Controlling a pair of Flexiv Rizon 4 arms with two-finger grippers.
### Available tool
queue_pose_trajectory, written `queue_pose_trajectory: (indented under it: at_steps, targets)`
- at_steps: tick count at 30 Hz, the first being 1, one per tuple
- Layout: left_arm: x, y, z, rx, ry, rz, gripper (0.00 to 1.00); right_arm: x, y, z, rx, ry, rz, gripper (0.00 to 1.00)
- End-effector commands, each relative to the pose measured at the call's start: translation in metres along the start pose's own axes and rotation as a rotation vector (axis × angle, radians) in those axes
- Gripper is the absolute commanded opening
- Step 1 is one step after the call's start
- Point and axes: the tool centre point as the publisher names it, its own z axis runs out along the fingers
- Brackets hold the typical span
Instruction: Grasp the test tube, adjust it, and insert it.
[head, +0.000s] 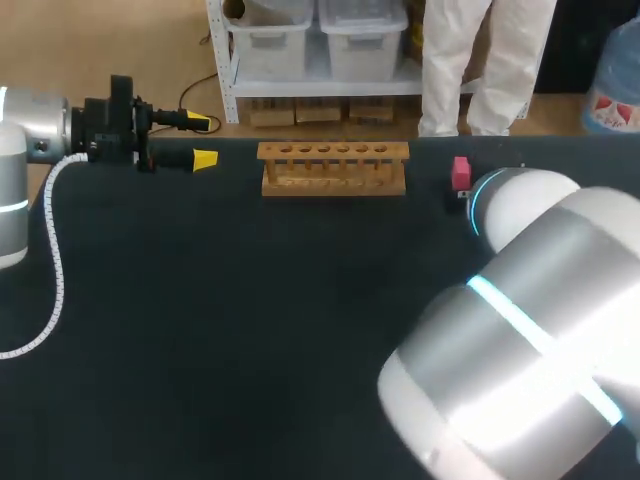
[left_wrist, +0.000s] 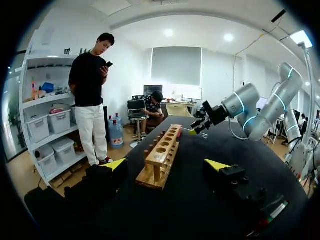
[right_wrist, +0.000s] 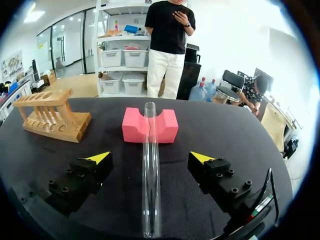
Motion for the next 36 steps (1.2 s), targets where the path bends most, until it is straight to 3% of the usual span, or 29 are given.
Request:
queue_pose_trajectory:
  at_steps: [1, 18, 20, 23, 25, 26, 27, 36]
  targets:
    - [0.001, 0.0, 0.0, 0.0, -0.003, 0.003, 1.0, -0.002, -0.006, 0.002, -0.083, 0.009, 0.0, 1.0]
    - [0.001, 0.0, 0.0, 0.0, -0.003, 0.003, 1.0, 0.006, -0.003, 0.008, -0.154, 0.039, -0.017, 0.98]
    - [0.001, 0.0, 0.0, 0.0, -0.003, 0.003, 1.0, 0.006, -0.003, 0.009, -0.162, 0.043, -0.02, 0.83]
    - [0.001, 0.0, 0.0, 0.0, -0.003, 0.003, 1.0, 0.007, -0.003, 0.01, -0.169, 0.046, -0.021, 0.76]
    - [0.001, 0.0, 0.0, 0.0, -0.003, 0.003, 1.0, 0.007, -0.003, 0.011, -0.173, 0.05, -0.023, 0.64]
    - [0.001, 0.0, 0.0, 0.0, -0.003, 0.003, 1.0, 0.007, -0.003, 0.011, -0.175, 0.051, -0.025, 0.49]
    - [0.001, 0.0, 0.0, 0.0, -0.003, 0.003, 1.0, 0.008, -0.003, 0.011, -0.178, 0.053, -0.027, 0.45]
    - [0.001, 0.0, 0.0, 0.0, -0.003, 0.003, 1.0, 0.01, -0.003, 0.014, -0.191, 0.072, -0.037, 0.31]
